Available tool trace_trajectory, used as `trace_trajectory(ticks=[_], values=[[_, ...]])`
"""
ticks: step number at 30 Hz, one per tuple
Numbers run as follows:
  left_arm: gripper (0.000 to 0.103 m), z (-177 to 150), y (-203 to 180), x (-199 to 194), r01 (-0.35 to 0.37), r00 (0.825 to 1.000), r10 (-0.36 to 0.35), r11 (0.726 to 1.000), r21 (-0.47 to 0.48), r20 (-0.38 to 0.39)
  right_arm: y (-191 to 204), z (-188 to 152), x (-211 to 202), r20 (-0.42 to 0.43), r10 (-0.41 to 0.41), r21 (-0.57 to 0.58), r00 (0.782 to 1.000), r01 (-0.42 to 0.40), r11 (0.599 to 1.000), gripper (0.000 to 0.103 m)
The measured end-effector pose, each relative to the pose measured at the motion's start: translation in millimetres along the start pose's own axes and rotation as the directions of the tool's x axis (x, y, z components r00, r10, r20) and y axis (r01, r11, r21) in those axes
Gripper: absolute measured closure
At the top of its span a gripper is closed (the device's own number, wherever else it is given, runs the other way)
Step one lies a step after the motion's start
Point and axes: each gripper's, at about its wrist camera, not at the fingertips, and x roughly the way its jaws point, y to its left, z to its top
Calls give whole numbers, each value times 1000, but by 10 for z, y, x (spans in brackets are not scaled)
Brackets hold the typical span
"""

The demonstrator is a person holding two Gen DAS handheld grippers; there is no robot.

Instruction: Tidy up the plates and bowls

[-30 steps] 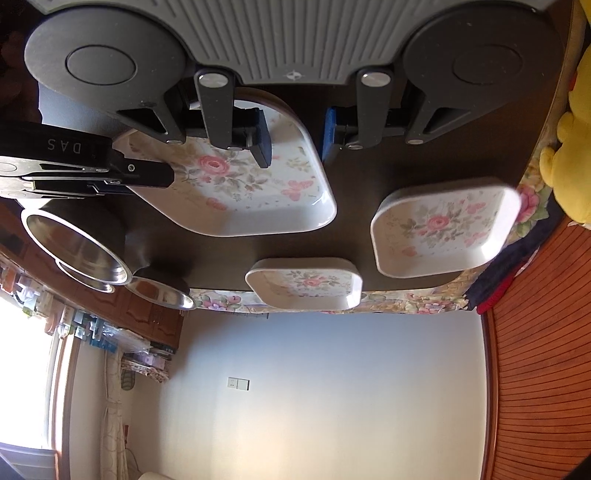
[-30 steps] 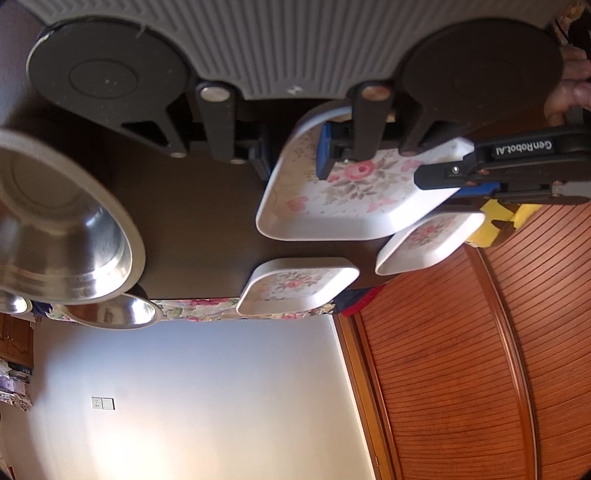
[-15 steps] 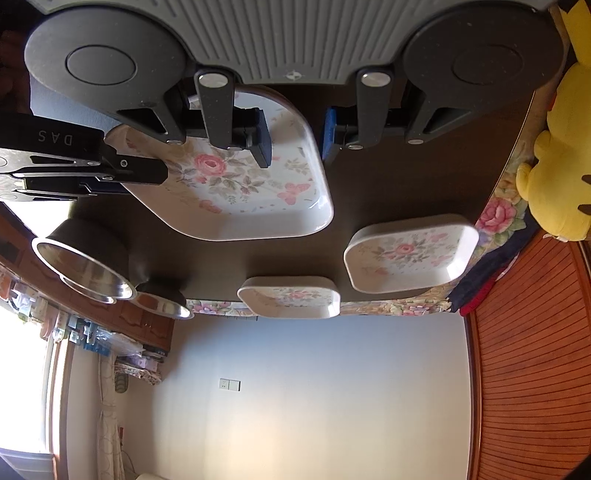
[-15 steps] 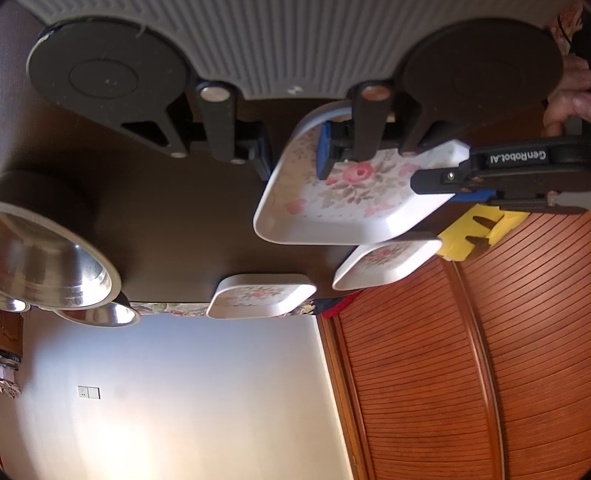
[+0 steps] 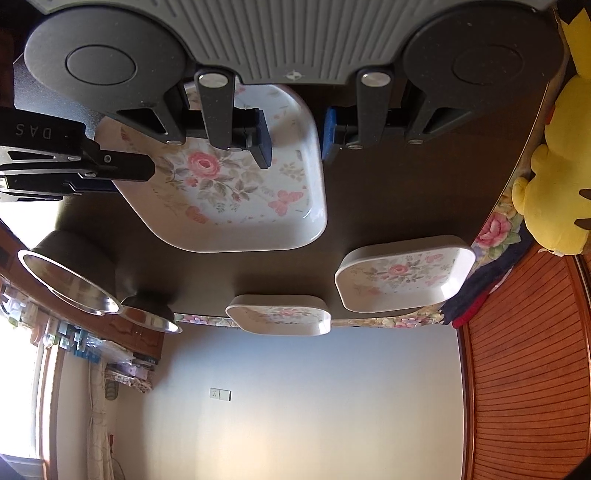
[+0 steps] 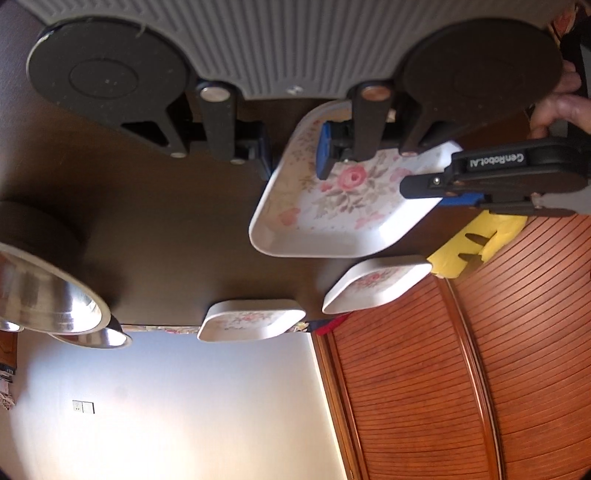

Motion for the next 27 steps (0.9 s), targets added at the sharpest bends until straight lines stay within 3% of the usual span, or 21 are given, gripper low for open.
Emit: trace_trajectory(ticks=[17,27], values=[[69,52,77,-53,-11,1000,12,1000,-14,21,13,16,-38,23,-26,-8,999,26,1000,75],[65,344,347,-143,-31,996,33,999,-26,82,-60,323,-191,102,-52,-61,993,58,996,74]])
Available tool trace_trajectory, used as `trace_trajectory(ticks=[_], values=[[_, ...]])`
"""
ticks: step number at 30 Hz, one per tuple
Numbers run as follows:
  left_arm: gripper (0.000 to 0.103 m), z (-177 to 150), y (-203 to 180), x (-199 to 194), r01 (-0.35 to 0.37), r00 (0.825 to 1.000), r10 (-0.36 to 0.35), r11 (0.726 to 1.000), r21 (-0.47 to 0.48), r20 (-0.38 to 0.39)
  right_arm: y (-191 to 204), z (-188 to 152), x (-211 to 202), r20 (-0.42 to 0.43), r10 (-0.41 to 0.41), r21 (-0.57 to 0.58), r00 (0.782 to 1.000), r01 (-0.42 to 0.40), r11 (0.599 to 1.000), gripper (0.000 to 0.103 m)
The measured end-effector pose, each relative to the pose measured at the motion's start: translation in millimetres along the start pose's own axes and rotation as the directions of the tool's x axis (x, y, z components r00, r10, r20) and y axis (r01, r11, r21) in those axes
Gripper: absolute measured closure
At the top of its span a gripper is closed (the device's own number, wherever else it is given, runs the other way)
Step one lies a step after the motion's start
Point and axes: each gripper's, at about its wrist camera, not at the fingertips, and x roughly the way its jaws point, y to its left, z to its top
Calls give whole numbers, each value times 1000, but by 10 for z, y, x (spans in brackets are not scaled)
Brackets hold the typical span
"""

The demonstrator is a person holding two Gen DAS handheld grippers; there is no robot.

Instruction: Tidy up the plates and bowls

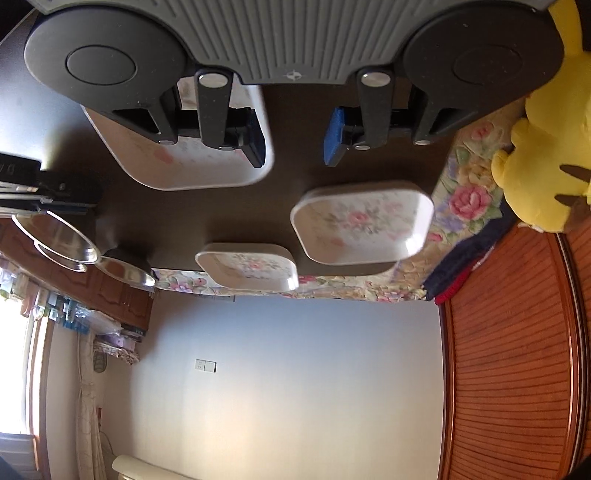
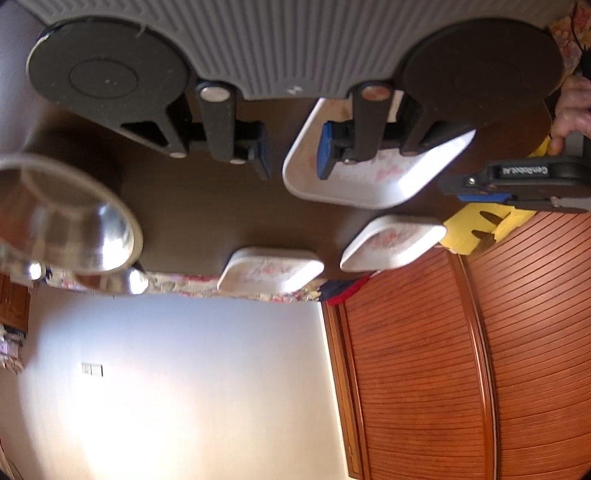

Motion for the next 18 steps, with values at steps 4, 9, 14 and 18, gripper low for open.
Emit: trace_trajectory(ticks=[4,9,14,18], values=[[65,86,140,101,-14,1000,14,1000,9,-1,22,168,92,2,14,-34,1000,-14,999,75],[65,178,359,247,-27,1000,27,1000,1,-6,114,350,287,-21,47,-67,999,-48,997,75],[65,252,571,384,-51,999,51,999,-5,-11,223,486,492,-56,78,-100,995,-83,991,75],[65,306,719,483,-68,998,68,998,-6,-14,328,596,658,-72,92,-126,993,-101,987,75]])
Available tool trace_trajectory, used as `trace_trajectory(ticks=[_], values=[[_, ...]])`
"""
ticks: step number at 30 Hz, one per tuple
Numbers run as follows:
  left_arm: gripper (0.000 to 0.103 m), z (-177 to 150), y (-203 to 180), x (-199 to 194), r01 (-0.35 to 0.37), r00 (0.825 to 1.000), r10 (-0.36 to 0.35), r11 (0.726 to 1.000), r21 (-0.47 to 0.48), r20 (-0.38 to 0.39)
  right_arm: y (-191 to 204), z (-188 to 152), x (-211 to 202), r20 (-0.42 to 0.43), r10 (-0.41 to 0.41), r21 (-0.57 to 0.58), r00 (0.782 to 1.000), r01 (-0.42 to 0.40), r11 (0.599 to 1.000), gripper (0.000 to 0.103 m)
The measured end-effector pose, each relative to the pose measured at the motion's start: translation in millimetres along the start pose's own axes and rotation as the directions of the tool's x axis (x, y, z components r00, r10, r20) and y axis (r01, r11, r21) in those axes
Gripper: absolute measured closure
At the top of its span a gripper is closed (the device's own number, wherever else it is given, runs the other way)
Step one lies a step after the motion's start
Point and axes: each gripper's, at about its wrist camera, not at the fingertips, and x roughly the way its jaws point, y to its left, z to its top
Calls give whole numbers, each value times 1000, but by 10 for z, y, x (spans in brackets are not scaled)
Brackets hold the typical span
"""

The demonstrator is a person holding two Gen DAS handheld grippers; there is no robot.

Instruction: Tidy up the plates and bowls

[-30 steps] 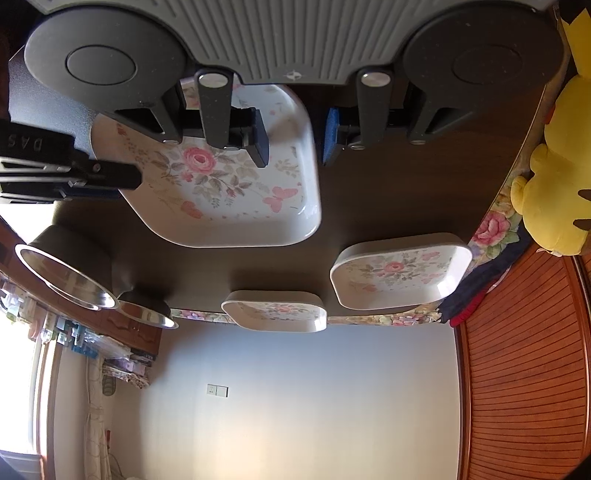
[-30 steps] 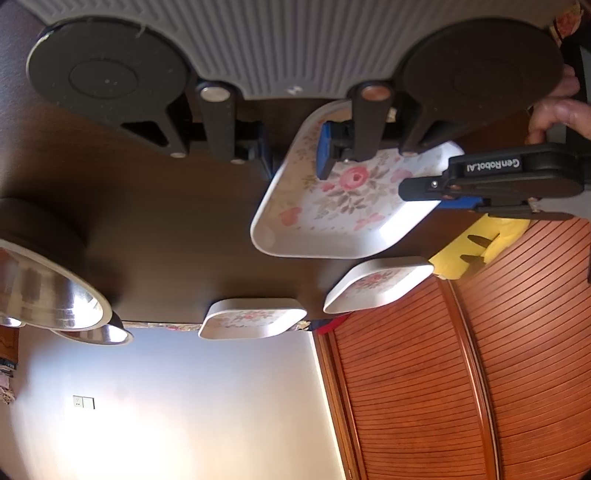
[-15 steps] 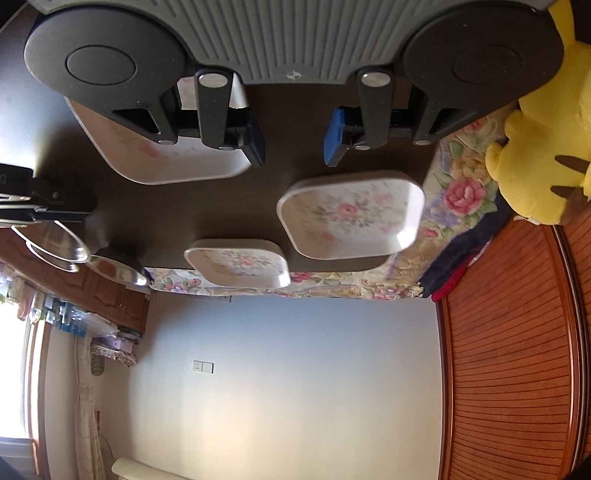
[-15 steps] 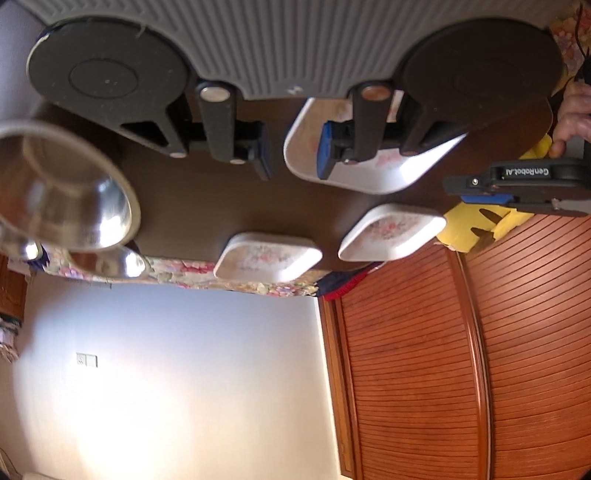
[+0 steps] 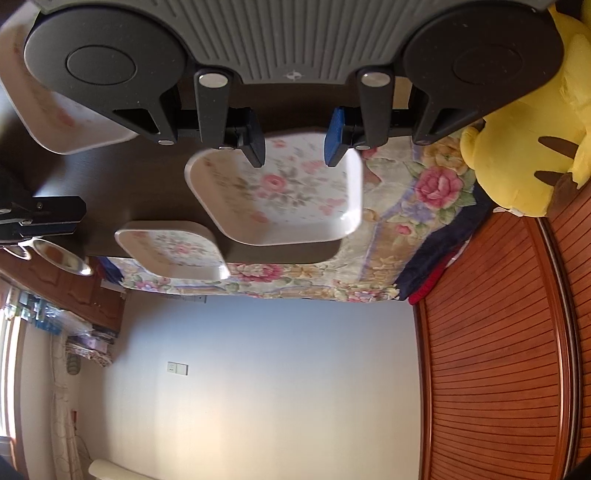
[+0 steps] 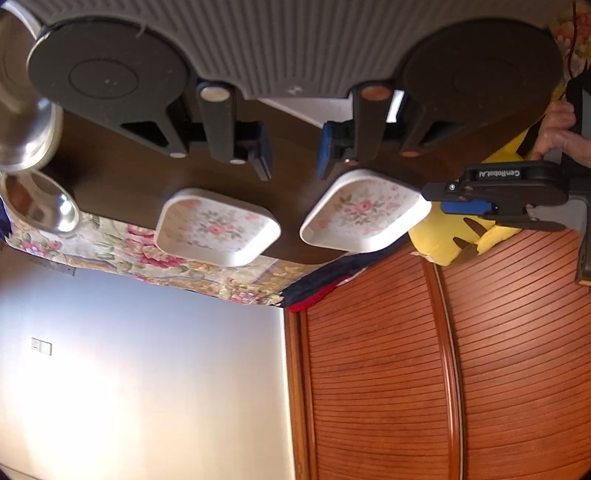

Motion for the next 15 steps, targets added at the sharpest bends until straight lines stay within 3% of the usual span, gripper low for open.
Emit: trace_trajectory(ticks=[15], values=[[61,188,365,410,-26,1000,26,999,-35,4,103,355,636,-86,65,13,994,-65,998,74]])
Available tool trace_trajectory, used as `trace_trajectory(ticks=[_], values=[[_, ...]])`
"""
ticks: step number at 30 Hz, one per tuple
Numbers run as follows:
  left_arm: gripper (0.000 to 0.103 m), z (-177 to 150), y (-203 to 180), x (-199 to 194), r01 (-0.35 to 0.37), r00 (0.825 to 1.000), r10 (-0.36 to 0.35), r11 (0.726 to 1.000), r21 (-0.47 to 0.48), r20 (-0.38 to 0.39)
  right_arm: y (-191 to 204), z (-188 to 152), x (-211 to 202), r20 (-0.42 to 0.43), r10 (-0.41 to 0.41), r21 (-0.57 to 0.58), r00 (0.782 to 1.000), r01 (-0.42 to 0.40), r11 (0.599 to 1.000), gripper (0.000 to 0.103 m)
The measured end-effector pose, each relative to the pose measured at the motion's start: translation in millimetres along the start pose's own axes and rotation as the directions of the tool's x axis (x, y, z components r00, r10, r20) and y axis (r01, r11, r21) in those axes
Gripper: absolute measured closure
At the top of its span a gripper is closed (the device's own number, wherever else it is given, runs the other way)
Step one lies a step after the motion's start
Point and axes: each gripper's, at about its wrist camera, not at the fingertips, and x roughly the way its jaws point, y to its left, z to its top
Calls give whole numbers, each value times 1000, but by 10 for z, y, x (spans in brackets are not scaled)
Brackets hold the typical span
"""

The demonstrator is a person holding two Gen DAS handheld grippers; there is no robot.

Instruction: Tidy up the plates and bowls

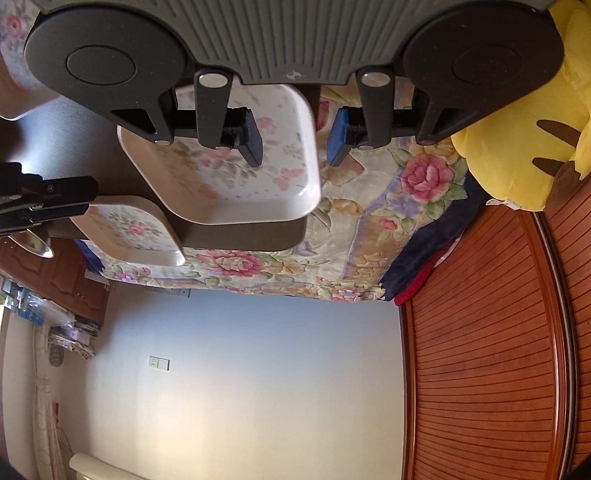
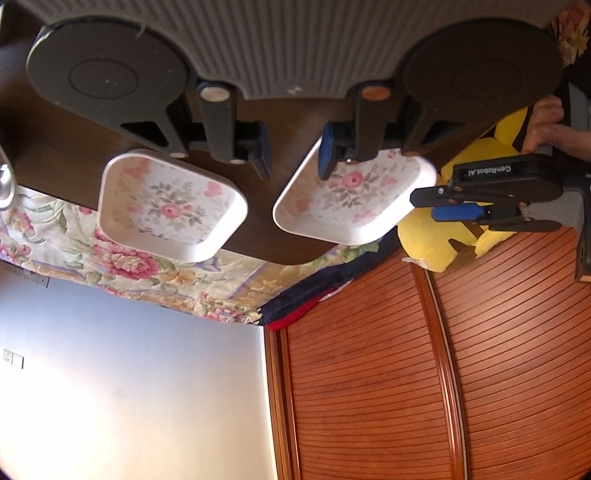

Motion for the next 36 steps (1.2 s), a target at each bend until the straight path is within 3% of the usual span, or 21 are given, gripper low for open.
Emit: trace_trajectory(ticks=[7,25,36], values=[[61,26,100,152,-4,1000,4,1000,-12,-8,14,86,242,-42,10,5,999,-9,1000,67],[64,-55,183,331,21,999,-23,999,-48,-41,-35,113,757,-185,37,46,982,-29,999,70],[86,-76,137,276,52,997,-56,997,-60,-62,-52,85,759,-195,65,59,979,-54,997,84]])
